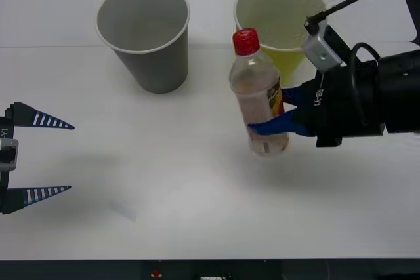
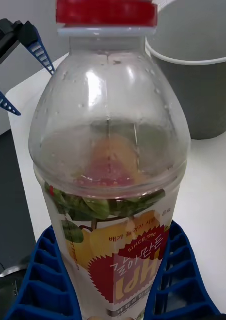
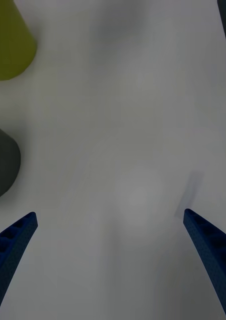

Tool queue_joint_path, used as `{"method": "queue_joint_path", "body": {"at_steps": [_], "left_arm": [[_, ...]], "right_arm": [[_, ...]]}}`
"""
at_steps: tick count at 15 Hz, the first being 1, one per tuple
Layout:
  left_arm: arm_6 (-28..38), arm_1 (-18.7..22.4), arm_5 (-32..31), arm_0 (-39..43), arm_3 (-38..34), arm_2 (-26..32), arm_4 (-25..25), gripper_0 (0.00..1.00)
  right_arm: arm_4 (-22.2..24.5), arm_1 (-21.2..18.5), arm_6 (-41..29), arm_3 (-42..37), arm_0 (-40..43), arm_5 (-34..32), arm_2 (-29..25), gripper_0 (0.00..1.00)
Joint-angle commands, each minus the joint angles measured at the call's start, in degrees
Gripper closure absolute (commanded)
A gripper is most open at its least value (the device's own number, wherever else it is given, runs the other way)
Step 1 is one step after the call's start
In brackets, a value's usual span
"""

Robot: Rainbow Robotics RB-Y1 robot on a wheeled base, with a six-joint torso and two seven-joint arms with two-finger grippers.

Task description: Put the can into the green bin and the plastic bottle into the gray bin

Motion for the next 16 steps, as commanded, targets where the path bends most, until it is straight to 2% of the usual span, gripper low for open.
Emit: {"method": "queue_joint_path", "body": {"at_steps": [1,5,7,11,13,16], "left_arm": [[0.0,0.0,0.0,0.0,0.0,0.0,0.0,0.00],[0.0,0.0,0.0,0.0,0.0,0.0,0.0,0.00],[0.0,0.0,0.0,0.0,0.0,0.0,0.0,0.00],[0.0,0.0,0.0,0.0,0.0,0.0,0.0,0.00],[0.0,0.0,0.0,0.0,0.0,0.0,0.0,0.00],[0.0,0.0,0.0,0.0,0.0,0.0,0.0,0.00]], "right_arm": [[-0.1,-0.1,-0.2,5.3,-8.9,0.0,4.6,1.00],[-0.4,0.3,-0.3,15.8,-24.5,0.0,13.5,1.00],[-1.0,2.3,-0.3,21.4,-30.5,-0.4,16.8,1.00],[0.7,10.2,-0.3,35.2,-43.4,-6.7,18.5,1.00],[2.1,13.8,-0.3,41.0,-47.7,-7.7,19.1,1.00],[10.0,20.4,-0.3,49.2,-52.9,-7.6,20.4,1.00]]}}
